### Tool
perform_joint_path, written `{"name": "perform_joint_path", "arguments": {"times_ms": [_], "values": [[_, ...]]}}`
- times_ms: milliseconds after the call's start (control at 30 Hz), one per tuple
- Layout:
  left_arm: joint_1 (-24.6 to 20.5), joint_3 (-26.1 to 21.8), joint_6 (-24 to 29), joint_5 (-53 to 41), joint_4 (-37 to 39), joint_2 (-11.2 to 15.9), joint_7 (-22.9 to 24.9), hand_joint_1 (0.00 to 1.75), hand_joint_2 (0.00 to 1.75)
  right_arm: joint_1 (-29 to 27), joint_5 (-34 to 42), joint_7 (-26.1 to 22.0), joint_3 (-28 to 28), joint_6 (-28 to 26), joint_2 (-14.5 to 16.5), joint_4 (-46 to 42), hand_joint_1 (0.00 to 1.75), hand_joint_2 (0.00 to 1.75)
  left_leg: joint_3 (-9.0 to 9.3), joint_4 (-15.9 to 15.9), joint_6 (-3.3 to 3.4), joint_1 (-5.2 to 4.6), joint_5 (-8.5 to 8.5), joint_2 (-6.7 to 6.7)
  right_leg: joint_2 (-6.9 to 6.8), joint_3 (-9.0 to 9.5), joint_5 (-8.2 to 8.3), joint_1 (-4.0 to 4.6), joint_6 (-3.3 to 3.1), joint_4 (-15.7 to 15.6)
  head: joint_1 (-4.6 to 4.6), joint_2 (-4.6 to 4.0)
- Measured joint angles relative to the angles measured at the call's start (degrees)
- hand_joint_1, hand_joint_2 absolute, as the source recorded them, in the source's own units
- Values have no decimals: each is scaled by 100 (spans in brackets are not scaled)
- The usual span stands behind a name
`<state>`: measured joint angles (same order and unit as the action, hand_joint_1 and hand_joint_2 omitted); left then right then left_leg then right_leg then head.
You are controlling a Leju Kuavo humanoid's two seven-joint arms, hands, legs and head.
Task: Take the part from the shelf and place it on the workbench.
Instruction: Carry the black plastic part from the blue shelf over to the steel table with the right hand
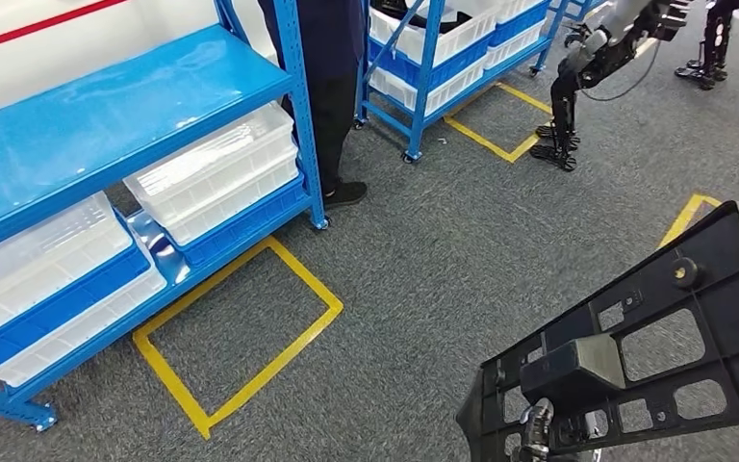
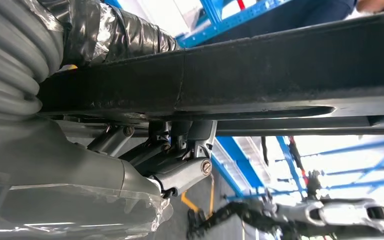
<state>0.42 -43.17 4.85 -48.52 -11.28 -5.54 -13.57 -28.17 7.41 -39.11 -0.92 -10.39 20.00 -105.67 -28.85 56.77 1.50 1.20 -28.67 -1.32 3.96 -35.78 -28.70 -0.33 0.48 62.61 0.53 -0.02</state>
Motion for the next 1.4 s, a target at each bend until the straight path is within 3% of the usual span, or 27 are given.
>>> {"name": "perform_joint_path", "arguments": {"times_ms": [33, 100, 133, 167, 233, 300, 333, 400, 433, 500, 567, 600, 633, 667, 733, 800, 867, 933, 1000, 1067, 1133, 1167, 1200, 1233, 1300, 1367, 1400], "values": [[7, -2, 0, -2, 0, 1, 1, 0, 0, 5, 1, 3, 6, -1, 0, -2, 175, 175, -5, -9, 17, -10, 10, 83, -181, -143, -193, -2, 17, 307, 3, 0], [20, -7, 0, -9, 0, 2, 3, 0, 0, 12, 3, 19, 13, -2, 0, -2, 175, 175, -29, -8, 28, -25, 10, 258, -330, -459, -541, -30, 62, 1013, 4, 0], [22, -10, 0, -13, 0, 2, 5, 0, 0, 9, 4, 29, 18, -2, 0, -2, 175, 175, -34, -6, 26, -28, 7, 349, -353, -531, -590, -46, 81, 1204, 4, 0], [18, -12, -1, -18, 0, 3, 9, 0, 0, 5, 4, 40, 22, -2, 0, -1, 175, 175, -38, -5, 20, -29, 2, 433, -373, -492, -528, -61, 94, 1177, 5, 0], [6, -16, -2, -26, 0, -1, 15, 0, 0, 4, 4, 55, 28, -2, 0, -2, 175, 175, -16, -1, -12, -28, -20, 583, -517, -76, -201, -77, 97, 493, 5, 1], [2, -19, -5, -30, 0, -5, 17, 0, 0, 10, 4, 64, 30, -2, 2, -4, 175, 175, 21, 8, -67, -48, -53, 699, -741, 319, 1, -48, 47, -184, 3, 1], [-1, -22, -7, -31, 0, -6, 18, 0, 0, 10, 4, 67, 32, -2, 5, -8, 175, 175, 45, 13, -101, -57, -68, 748, -803, 393, 19, -27, 13, -334, 2, 1], [-24, -27, -9, -31, 0, -6, 19, 0, 0, 7, 4, 71, 40, -2, 12, -16, 175, 175, 87, 11, -168, -61, -81, 844, -724, 366, 23, 4, -55, -356, 2, 1], [-39, -28, -9, -32, 0, -6, 19, 0, 0, 2, 4, 72, 45, -2, 14, -20, 175, 175, 98, 21, -206, -49, -104, 831, -665, 361, 37, -6, -93, -372, 1, 1], [-50, -31, -9, -34, 0, -6, 18, 0, 0, 1, -10, 73, 57, -4, 20, -27, 175, 175, 19, 245, -257, -23, -302, 575, -548, 359, 76, -32, -174, -413, 0, 0], [-32, -32, -16, -49, 0, -7, 18, 0, 0, 9, -87, 74, 67, -26, 27, -33, 175, 175, -282, 927, -268, -8, -702, 258, -423, 343, 101, -33, -228, -424, 0, 1], [-21, -33, -20, -60, 0, -7, 19, 0, 0, 12, -140, 75, 70, -43, 29, -33, 175, 175, -470, 1329, -266, -7, -870, 205, -347, 331, 105, -22, -239, -417, -1, 1], [-9, -35, -24, -69, 0, -7, 19, 0, 0, 13, -184, 76, 73, -61, 30, -33, 175, 175, -611, 1617, -262, -8, -941, 184, -263, 323, 107, -10, -245, -407, 0, 2], [0, -37, -24, -77, 0, -7, 19, 0, 0, 12, -211, 77, 77, -74, 31, -33, 175, 175, -667, 1704, -253, -8, -891, 176, -174, 321, 107, -2, -246, -396, -1, 1], [5, -40, -24, -81, 0, -6, 19, 0, 0, 12, -232, 77, 79, -90, 31, -33, 175, 175, -474, 1197, -216, -7, -487, 96, -1, 330, 104, 4, -241, -373, -1, 0], [8, -43, -25, -85, 0, -3, 19, 0, 0, 17, -295, 75, 79, -120, 31, -34, 175, 175, -177, 452, -168, -3, -144, -178, 153, 323, 95, 4, -218, -340, 0, 0], [8, -45, -27, -92, 0, 1, 17, 0, 0, 22, -424, 65, 79, -189, 31, -35, 175, 175, -67, 147, -141, -14, -87, -353, 291, 273, 109, -13, -152, -317, 0, 0], [-9, -48, -33, -114, 0, 3, 17, 0, 0, 18, -638, 48, 80, -342, 30, -40, 175, 175, -47, 99, -97, -22, -69, -252, 383, 219, 138, -35, -70, -312, -1, 0], [-15, -61, -48, -148, 0, 5, 14, 0, 0, 23, -1086, 55, 81, -660, 30, -57, 175, 175, -21, 33, -22, -10, -21, -91, 127, 120, 29, -22, -26, -143, 3, 1], [0, -99, -65, -192, 0, 8, 7, 0, 0, 58, -1777, 123, 77, -1112, 25, -74, 175, 175, -18, 3, 25, -17, -4, 84, -242, -162, -298, -12, 5, 427, 7, 2], [8, -141, -81, -254, 0, 13, 4, 0, 0, 86, -2550, 263, 72, -1605, 7, -79, 175, 175, -26, 6, 36, -35, -15, 268, -344, -488, -574, -40, 45, 1100, 9, 1], [7, -158, -90, -294, 0, 16, 4, 0, 0, 91, -2961, 366, 72, -1867, -16, -79, 175, 175, -26, 7, 34, -39, -23, 358, -360, -541, -572, -57, 63, 1225, 8, 1], [3, -172, -97, -339, 0, 19, 4, 0, 0, 95, -3380, 479, 79, -2128, -51, -80, 175, 175, -22, 9, 26, -41, -34, 441, -381, -481, -468, -73, 76, 1133, 9, 0], [-2, -184, -102, -385, 0, 20, 4, 0, 0, 102, -3793, 603, 94, -2366, -93, -81, 175, 175, -10, 11, 14, -41, -49, 517, -429, -305, -289, -85, 81, 828, 9, 0], [-9, -202, -111, -470, 0, 22, 4, 0, 0, 135, -4533, 854, 154, -2691, -180, -89, 175, 175, 30, 18, -25, -50, -86, 639, -650, 131, -17, -73, 66, 46, 8, 0], [-15, -224, -127, -557, 0, 30, 2, 0, 0, 179, -5221, 1120, 276, -2857, -244, -110, 175, 175, 69, 24, -83, -68, -121, 737, -783, 319, 45, -29, 14, -322, 6, 0], [-28, -236, -139, -598, -1, 34, 1, 0, 0, 196, -5506, 1238, 354, -2895, -273, -122, 175, 175, 86, 19, -114, -72, -129, 781, -751, 309, 46, -1, -17, -322, 5, 1]]}}
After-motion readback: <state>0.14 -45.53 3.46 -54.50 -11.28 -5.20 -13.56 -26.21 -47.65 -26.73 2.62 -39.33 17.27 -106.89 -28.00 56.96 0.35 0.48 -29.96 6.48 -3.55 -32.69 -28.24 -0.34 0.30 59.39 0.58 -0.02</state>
